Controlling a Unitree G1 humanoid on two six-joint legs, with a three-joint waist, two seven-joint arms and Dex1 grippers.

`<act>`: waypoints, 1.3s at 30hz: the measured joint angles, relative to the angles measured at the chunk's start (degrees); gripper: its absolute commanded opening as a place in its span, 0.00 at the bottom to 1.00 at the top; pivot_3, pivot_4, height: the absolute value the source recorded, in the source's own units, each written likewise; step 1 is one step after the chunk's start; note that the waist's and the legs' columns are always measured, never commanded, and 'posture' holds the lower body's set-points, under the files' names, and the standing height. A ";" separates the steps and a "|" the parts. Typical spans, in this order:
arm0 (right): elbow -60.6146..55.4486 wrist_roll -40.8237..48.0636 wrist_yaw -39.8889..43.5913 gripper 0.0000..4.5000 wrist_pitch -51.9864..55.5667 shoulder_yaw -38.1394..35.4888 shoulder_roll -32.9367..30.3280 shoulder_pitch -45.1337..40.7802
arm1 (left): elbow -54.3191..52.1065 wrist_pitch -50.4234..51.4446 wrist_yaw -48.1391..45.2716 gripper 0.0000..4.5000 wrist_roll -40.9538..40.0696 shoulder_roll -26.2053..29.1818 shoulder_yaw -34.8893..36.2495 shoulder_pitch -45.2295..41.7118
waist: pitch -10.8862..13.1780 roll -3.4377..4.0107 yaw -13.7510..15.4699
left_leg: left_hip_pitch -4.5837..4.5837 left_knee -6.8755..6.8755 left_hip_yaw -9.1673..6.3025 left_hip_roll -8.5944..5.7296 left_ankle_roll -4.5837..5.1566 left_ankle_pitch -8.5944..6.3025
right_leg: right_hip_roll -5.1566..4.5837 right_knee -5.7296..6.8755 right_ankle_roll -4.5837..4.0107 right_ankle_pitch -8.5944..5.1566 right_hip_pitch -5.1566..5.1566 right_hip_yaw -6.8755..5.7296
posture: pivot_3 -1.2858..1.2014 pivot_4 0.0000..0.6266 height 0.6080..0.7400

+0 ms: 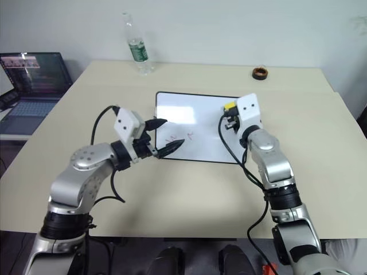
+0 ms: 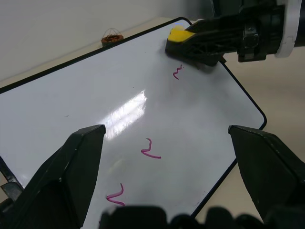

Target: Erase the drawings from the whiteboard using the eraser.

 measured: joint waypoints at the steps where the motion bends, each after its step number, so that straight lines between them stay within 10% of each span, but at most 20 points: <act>1: -1.24 -0.04 1.35 0.25 0.40 0.91 -0.30 1.32 | 0.03 -0.02 -0.04 1.00 0.01 0.00 -0.01 0.01 | 0.00 0.00 0.00 | 0.00 0.00 -0.01 0.01 0.00 0.00 | 0.00 0.00 0.00 0.00 0.00 0.00 | 0.52 0.24 1.00; 32: 1.46 -11.82 -1.84 0.25 -4.05 5.12 0.73 0.05 | 1.44 -3.26 -1.30 1.00 1.11 -1.09 -1.12 1.24 | 0.00 0.00 0.02 | 0.05 0.07 -0.06 -0.01 -0.01 0.01 | -0.01 0.05 0.00 0.01 0.06 -0.04 | 0.52 0.24 1.00; 39: -3.89 -12.03 9.18 0.25 -2.63 10.57 -5.00 4.69 | 1.43 -3.30 -1.19 1.00 1.15 -1.07 -1.07 1.32 | -0.01 -0.01 -0.04 | 0.19 0.06 -0.07 -0.02 0.00 0.01 | 0.00 0.04 0.00 0.01 0.22 -0.05 | 0.52 0.24 1.00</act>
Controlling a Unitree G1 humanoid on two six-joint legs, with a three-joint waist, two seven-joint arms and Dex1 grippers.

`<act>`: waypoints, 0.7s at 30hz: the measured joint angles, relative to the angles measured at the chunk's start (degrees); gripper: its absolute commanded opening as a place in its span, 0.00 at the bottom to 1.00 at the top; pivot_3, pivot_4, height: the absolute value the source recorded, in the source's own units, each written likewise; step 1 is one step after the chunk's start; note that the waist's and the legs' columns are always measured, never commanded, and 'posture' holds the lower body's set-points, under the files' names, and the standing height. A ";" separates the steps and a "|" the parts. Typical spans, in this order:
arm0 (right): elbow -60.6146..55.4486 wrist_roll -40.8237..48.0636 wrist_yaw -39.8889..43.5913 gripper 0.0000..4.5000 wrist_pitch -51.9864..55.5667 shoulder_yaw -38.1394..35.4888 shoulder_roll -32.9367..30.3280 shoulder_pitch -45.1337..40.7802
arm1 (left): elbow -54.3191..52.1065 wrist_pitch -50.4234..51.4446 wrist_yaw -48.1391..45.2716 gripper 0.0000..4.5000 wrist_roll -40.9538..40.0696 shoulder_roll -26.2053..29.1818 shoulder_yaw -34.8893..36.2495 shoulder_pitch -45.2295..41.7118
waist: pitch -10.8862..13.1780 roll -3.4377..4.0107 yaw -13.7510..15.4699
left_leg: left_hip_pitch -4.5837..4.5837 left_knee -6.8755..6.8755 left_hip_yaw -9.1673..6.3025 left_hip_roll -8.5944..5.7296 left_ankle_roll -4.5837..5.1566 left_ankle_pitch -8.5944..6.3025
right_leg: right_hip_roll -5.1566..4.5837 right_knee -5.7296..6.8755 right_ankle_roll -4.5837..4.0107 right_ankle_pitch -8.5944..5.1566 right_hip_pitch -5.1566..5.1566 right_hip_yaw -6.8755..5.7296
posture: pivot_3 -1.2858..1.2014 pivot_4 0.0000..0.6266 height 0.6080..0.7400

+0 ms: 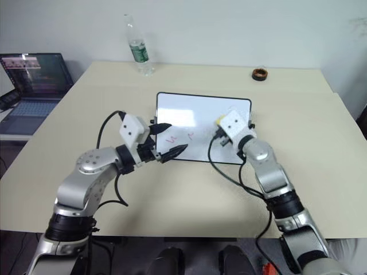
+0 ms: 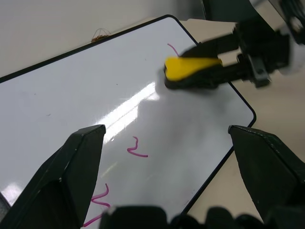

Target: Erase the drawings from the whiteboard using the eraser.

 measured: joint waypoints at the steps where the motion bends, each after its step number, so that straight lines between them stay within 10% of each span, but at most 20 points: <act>1: -0.33 -0.01 0.17 0.25 0.14 0.45 0.48 0.74 | 0.00 0.00 0.01 1.00 0.00 -0.05 -0.01 0.00 | 0.00 0.00 -0.21 | 0.08 0.00 0.02 0.02 0.00 0.00 | 0.01 0.03 0.00 0.00 0.04 0.03 | 0.52 0.24 1.00; 10: 7.34 -2.80 -12.20 0.25 -3.55 -8.51 2.31 -5.34 | 0.01 -0.08 -0.11 1.00 0.02 -0.20 -0.06 -0.02 | 0.01 -0.01 0.06 | 0.02 -0.02 -0.02 -0.03 -0.05 0.08 | 0.02 0.00 -0.01 0.05 0.04 -0.03 | 0.52 0.24 1.00; 21: -0.99 -1.20 -0.79 0.25 3.16 -6.55 -0.79 1.22 | 0.20 -0.86 -0.37 1.00 0.08 -0.69 -0.12 -0.11 | -0.04 -0.06 -0.10 | 0.23 -0.02 -0.01 -0.01 -0.05 0.08 | 0.02 0.03 -0.01 0.05 0.19 0.01 | 0.52 0.24 1.00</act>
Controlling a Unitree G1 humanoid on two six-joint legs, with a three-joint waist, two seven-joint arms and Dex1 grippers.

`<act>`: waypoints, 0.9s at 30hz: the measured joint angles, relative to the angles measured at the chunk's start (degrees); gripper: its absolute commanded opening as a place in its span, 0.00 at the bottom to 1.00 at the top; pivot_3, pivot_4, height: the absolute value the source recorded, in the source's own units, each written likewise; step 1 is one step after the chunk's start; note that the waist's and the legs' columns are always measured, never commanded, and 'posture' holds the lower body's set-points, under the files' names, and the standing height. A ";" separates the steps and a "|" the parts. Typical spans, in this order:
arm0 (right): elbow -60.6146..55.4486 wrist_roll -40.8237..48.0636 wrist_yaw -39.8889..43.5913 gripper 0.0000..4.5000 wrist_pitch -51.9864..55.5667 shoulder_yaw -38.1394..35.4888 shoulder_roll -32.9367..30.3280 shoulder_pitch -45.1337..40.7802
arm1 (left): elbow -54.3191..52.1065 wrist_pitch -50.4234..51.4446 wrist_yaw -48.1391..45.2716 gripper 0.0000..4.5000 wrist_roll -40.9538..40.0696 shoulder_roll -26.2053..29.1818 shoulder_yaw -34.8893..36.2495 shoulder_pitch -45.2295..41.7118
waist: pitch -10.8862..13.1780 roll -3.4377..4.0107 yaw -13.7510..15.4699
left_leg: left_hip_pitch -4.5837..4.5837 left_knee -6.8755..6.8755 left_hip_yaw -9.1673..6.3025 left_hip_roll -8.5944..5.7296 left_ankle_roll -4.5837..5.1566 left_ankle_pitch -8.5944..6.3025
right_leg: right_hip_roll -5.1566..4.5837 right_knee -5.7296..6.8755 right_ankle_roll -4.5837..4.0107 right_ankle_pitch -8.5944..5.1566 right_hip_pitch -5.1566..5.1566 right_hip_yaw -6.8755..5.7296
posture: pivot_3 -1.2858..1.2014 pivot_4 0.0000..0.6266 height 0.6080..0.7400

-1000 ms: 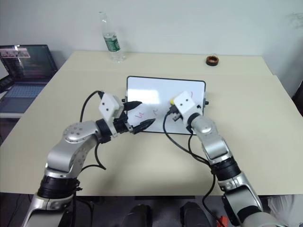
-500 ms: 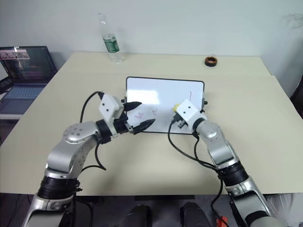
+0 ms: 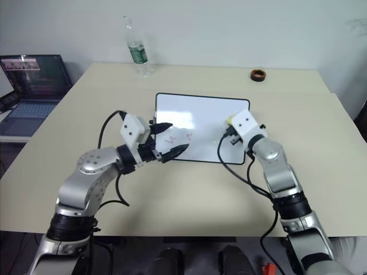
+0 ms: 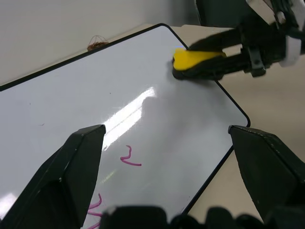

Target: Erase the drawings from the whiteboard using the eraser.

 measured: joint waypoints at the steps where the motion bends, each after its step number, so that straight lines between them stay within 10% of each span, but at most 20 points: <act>1: -0.50 0.19 0.43 0.25 0.55 -0.02 -0.01 0.19 | 0.00 0.00 0.03 1.00 0.00 -0.02 0.00 0.00 | 0.00 0.00 -0.05 | 0.04 0.00 0.00 0.01 0.00 0.00 | 0.01 0.01 0.00 0.00 0.04 0.00 | 0.52 0.24 1.00; 13: -4.64 4.04 -0.05 0.25 3.54 -3.71 3.34 1.42 | -1.77 1.50 3.38 1.00 -0.48 -0.38 1.68 3.05 | 0.05 0.01 -0.39 | -0.14 -0.04 0.00 0.05 0.00 0.00 | 0.02 -0.01 0.00 0.00 -0.16 0.03 | 0.52 0.24 1.00; 27: -25.78 22.85 14.49 0.25 4.03 -10.04 -2.44 21.89 | -5.46 1.13 7.82 1.00 -1.59 1.30 15.28 19.16 | 0.08 0.01 0.26 | -0.23 -0.07 -0.12 0.04 0.00 -0.03 | -0.16 -0.16 0.05 -0.09 -0.10 -0.11 | 0.52 0.24 1.00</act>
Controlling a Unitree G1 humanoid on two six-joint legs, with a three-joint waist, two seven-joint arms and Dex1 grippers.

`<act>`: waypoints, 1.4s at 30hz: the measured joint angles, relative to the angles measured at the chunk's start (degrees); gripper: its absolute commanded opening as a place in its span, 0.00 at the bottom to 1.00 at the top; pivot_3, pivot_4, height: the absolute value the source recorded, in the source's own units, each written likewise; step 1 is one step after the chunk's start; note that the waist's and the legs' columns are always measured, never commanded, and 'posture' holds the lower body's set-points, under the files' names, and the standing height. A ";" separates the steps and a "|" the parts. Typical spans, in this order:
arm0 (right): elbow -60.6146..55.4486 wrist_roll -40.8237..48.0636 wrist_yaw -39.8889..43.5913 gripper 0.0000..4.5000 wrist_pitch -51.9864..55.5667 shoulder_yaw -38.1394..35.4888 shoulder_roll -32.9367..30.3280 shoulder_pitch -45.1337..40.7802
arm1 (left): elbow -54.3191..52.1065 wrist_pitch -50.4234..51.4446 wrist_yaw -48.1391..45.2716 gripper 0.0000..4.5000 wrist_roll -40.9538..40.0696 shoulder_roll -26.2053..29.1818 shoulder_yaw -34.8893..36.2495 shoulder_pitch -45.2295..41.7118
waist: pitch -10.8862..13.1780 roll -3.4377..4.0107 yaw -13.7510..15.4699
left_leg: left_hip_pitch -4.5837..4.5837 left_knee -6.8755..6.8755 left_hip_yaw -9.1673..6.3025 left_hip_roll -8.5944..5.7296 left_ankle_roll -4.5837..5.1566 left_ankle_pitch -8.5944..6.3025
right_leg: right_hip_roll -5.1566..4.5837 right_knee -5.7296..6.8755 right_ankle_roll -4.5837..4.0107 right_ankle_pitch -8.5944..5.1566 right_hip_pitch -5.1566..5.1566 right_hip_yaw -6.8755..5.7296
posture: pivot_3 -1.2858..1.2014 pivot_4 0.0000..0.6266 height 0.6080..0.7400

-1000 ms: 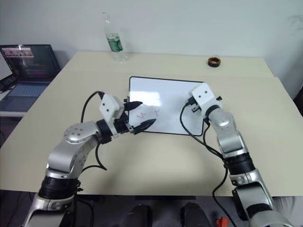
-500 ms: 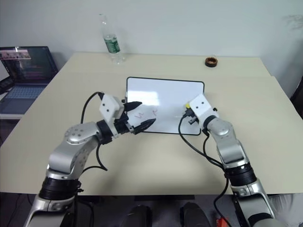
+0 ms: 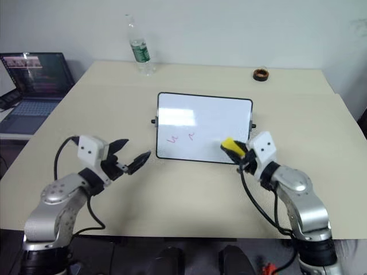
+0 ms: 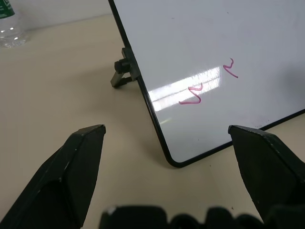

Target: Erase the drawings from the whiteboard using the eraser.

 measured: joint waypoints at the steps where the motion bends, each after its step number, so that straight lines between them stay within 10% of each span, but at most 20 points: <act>1: 0.13 -0.14 0.33 0.25 -0.86 0.86 -0.17 0.79 | -0.01 -0.06 0.05 1.00 0.00 0.00 0.01 0.21 | 0.01 0.00 -0.02 | 0.00 0.00 0.00 0.00 0.00 0.00 | 0.04 0.01 0.00 0.00 -0.02 0.00 | 0.52 0.24 1.00; 11: 3.76 -4.19 1.20 0.25 -10.40 6.66 -0.68 0.93 | -0.92 -0.60 0.12 1.00 0.14 0.09 0.04 1.05 | 0.01 -0.01 -0.10 | 0.00 -0.02 0.02 0.00 -0.01 0.00 | 0.10 0.01 -0.01 0.00 -0.04 0.02 | 0.52 0.24 1.00; 27: 48.98 -25.95 -12.21 0.25 -31.82 20.03 13.04 -31.98 | -2.12 -0.69 0.11 1.00 0.52 0.44 -2.72 -0.83 | 0.09 -0.12 -0.01 | -0.10 -0.02 0.02 0.03 -0.05 0.02 | 0.00 0.02 -0.05 0.02 -0.13 -0.02 | 0.52 0.24 1.00; 42: 57.36 -32.02 -16.68 0.25 -39.75 21.61 11.84 -33.15 | -1.82 -1.74 -0.85 1.00 0.73 0.67 -2.97 -0.33 | 0.07 -0.14 0.10 | 0.29 0.02 -0.05 0.01 -0.07 0.16 | 0.06 0.22 -0.13 0.13 0.17 -0.05 | 0.52 0.24 1.00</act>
